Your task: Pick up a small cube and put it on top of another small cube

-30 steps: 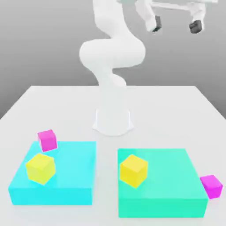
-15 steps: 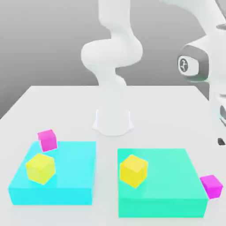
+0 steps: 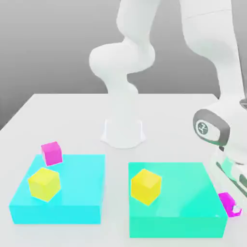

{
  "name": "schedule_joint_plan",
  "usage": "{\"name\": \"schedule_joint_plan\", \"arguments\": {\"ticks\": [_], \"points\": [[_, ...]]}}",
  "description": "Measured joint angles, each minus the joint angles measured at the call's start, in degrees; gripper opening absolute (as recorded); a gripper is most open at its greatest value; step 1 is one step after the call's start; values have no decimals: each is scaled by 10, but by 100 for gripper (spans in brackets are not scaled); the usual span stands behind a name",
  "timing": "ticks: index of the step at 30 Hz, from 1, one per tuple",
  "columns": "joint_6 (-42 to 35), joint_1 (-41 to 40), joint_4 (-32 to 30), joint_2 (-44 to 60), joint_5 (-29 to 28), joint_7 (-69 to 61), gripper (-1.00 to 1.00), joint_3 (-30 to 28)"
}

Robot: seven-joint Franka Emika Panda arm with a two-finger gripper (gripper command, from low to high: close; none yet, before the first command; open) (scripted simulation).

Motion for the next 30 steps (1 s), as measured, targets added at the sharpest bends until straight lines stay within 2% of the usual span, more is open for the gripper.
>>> {"name": "schedule_joint_plan", "arguments": {"ticks": [6,10,20,30], "points": [[-75,-1,-12,-89,7,-20,-100,15],[-101,-45,-22,-127,11,-127,-100,9],[-171,-217,-95,-273,-11,-420,-100,-89],[-236,-339,-171,-420,-108,-661,-100,-217]]}}
